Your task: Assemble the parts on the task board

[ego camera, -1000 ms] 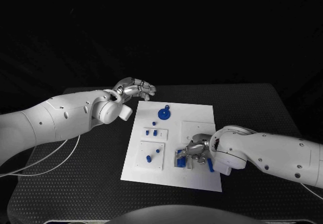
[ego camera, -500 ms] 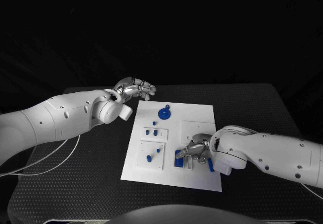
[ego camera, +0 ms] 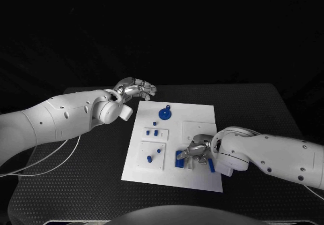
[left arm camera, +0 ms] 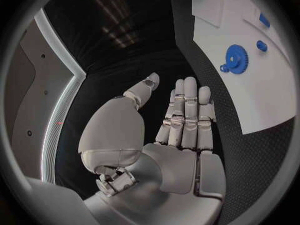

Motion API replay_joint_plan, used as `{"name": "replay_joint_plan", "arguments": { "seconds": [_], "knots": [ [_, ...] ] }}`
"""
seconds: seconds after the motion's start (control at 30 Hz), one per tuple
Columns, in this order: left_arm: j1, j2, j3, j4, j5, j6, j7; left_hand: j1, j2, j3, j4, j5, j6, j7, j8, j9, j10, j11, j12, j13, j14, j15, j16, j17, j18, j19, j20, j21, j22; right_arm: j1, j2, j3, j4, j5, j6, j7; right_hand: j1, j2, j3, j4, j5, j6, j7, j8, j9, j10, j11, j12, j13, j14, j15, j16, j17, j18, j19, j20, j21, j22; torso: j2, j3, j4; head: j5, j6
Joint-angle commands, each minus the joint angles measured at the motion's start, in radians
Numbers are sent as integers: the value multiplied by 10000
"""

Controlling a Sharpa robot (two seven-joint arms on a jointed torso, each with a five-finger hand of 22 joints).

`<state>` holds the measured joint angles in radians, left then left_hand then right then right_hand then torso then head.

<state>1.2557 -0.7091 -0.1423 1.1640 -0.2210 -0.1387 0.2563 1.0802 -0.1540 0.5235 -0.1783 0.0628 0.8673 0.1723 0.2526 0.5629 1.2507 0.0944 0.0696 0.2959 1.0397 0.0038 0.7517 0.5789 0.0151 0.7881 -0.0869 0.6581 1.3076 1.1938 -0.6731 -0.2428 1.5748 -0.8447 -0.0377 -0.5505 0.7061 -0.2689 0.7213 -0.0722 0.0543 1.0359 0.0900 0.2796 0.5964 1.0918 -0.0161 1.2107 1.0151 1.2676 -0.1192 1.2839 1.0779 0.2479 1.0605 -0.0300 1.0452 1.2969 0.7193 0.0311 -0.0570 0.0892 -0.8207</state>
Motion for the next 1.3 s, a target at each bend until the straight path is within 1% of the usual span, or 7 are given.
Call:
{"name": "replay_joint_plan", "arguments": {
  "seconds": [0.03, 0.13, 0.4, 0.6, 0.77, 0.97, 1.3],
  "knots": [
    [12, 21, 5, 5, -23, 128, 75, -67, -14, -7, 56, 42, -53, -7, 49, 10, -59, 1, 12, -9, 25, 74, -34, 10, 182, 29, -8, -66, 182, -54, -144, -51, 55, -318, -124, 177, 156, -6, -19, -66, -55, -91, 28, 13, 46, -88, -14, -39, 14, -85, -11, 12, -16, 139, -72, -2, 7, -12, -7, -2, -3, -3, 34],
    [11, 32, 5, -10, -23, 129, 83, -65, -13, -5, 57, 42, -53, -8, 49, 10, -58, 1, 12, -9, 25, 74, -35, 12, 182, 29, -8, -67, 182, -2, -408, -50, 294, -326, -274, 358, 314, 12, -31, -157, -55, -82, 20, 26, 71, -65, -23, -34, 22, -86, -25, 19, -27, 139, -62, -14, 15, -21, -8, -1, -6, -15, 49],
    [10, 22, 5, -71, -23, 104, 97, -62, -12, -4, 60, 42, -52, -8, 51, 10, -57, 0, 13, -9, 27, 74, -38, 16, 182, 30, -7, -68, 184, 685, -1114, -47, 758, -37, -390, 831, 827, -6, -99, -472, -51, -230, 58, -36, 111, 5, 9, -50, 25, -70, -9, 22, -72, 139, -26, -28, 17, -69, -15, 10, -23, -38, 138],
    [9, 61, 4, -98, -23, 91, 153, -54, -9, -1, 62, 40, -36, -14, 63, 14, -50, -3, 17, -7, 29, 73, -41, 24, 183, 30, -7, -71, 187, 1079, -1622, -50, 810, -38, 179, 614, 1345, 126, -89, -752, -34, -257, 75, -3, 219, 19, 29, -73, 29, -74, 15, 15, -100, 139, -30, -18, 3, -100, -22, 5, -20, -115, 227],
    [7, 62, 4, -87, -23, 89, 169, -42, -6, -1, 68, 36, 29, -40, 104, 29, -44, -6, 20, -4, 31, 74, -52, 42, 183, 30, -6, -75, 194, 1079, -1863, -57, 737, -157, 684, -198, 2042, 709, 156, -1192, -24, -117, 30, 122, 400, -14, -6, -128, 30, -116, -5, -6, -134, 139, -116, 37, -32, -121, -29, 11, -59, -149, 260],
    [7, 70, 3, -108, -23, 114, 172, -39, -4, -4, 70, 30, 56, -52, 121, 34, -40, -8, 22, -3, 33, 74, -57, 50, 183, 30, -6, -77, 197, 937, -2150, -59, 814, -2087, 1081, -496, 1812, 611, 58, -1145, -28, -33, 13, 179, 502, -34, -18, -153, 39, -134, 8, 2, -148, 139, -150, 125, -28, -122, -40, 22, -92, -181, 232],
    [4, 92, -1, -115, -23, 134, 175, -45, 11, -14, 86, 22, 123, -84, 161, 46, -19, -16, 31, 4, 32, 77, -72, 70, 179, 24, -2, -83, 202, 453, -2173, -59, 845, -2746, 1343, -524, 1121, 372, -108, -595, -58, -4, -21, 198, 630, 21, -53, -168, 49, -100, -14, 47, -180, 139, -142, 157, 15, -123, -37, 26, -76, -202, 215]
  ]
}}
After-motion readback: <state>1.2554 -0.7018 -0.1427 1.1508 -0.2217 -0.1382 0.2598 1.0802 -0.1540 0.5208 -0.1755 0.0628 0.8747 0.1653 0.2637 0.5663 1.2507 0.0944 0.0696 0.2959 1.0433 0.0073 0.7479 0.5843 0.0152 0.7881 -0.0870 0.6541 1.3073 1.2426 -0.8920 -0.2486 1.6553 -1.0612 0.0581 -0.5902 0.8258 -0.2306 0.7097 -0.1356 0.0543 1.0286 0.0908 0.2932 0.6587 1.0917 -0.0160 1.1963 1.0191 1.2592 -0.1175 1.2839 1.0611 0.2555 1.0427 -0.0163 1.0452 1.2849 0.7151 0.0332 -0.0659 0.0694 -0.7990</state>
